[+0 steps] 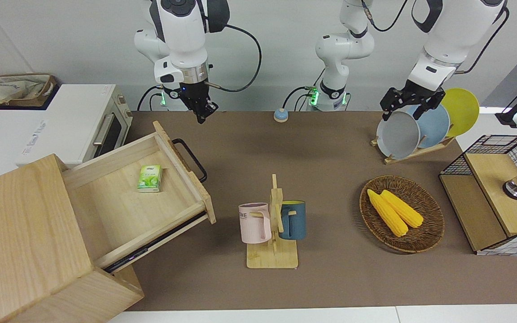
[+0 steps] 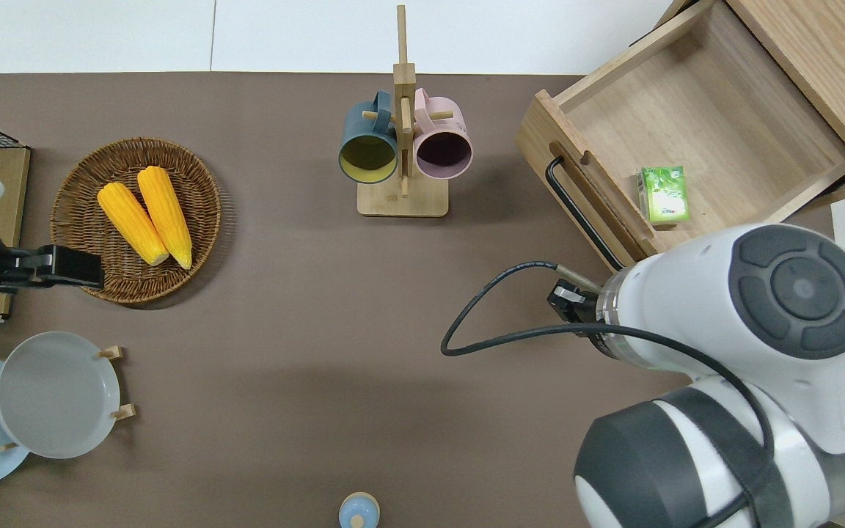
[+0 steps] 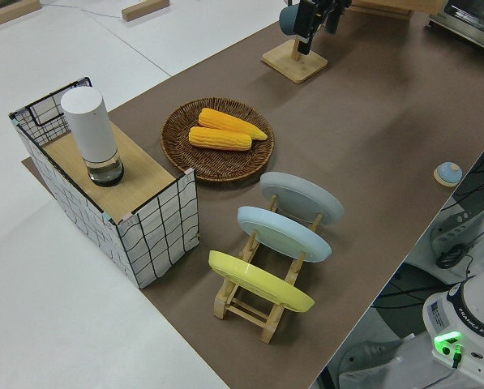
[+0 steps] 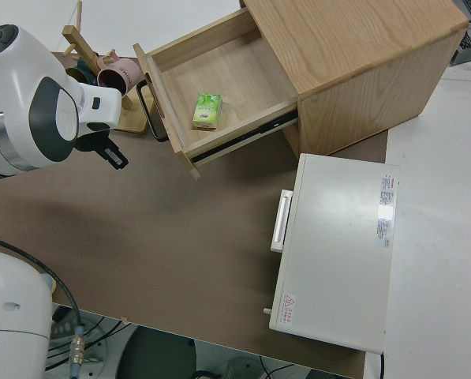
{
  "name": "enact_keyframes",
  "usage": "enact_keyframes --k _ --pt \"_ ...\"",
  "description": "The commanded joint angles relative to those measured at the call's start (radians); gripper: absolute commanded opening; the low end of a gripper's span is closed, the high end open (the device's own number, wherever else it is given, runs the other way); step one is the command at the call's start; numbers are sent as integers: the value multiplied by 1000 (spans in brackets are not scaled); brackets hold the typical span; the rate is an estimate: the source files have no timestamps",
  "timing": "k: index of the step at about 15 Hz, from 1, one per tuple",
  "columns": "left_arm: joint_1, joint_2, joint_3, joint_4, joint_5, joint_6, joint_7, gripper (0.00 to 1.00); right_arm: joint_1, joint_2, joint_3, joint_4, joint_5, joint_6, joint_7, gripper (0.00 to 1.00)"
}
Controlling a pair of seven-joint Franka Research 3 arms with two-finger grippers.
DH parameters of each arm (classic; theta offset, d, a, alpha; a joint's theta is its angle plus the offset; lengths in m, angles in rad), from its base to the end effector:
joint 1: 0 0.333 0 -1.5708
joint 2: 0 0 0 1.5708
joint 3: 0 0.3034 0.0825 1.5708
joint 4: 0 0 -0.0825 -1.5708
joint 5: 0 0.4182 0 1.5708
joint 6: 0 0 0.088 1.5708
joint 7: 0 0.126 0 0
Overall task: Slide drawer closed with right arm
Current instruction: 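Move the right gripper to the front face of the open drawer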
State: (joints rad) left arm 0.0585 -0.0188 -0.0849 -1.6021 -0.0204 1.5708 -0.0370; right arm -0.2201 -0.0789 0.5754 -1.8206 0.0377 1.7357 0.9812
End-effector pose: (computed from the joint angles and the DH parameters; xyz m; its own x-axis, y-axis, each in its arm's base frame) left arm 0.5821 -0.0183 0.5881 0.9999 0.0106 -0.0133 0.0109 -0.9998 0.0183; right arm 0.5344 0.2103 0.5181 0.8055 -0.5926 -0.0054 -0.5924 -0.8054 0.0186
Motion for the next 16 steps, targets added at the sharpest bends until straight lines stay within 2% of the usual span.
enact_keyframes --k 1,6,13,16 --pt "-5 -7 2 1 13 -5 6 998 4 -16 0 -66 30 103 95 0" --pt "-5 -9 2 1 13 -5 6 998 5 -9 0 -98 30 197 227 0" --pt "-6 -9 4 1 13 -5 5 998 8 39 0 -126 8 258 298 0" --pt "-5 -9 4 1 13 -5 6 998 16 66 1 -129 -37 274 335 0"
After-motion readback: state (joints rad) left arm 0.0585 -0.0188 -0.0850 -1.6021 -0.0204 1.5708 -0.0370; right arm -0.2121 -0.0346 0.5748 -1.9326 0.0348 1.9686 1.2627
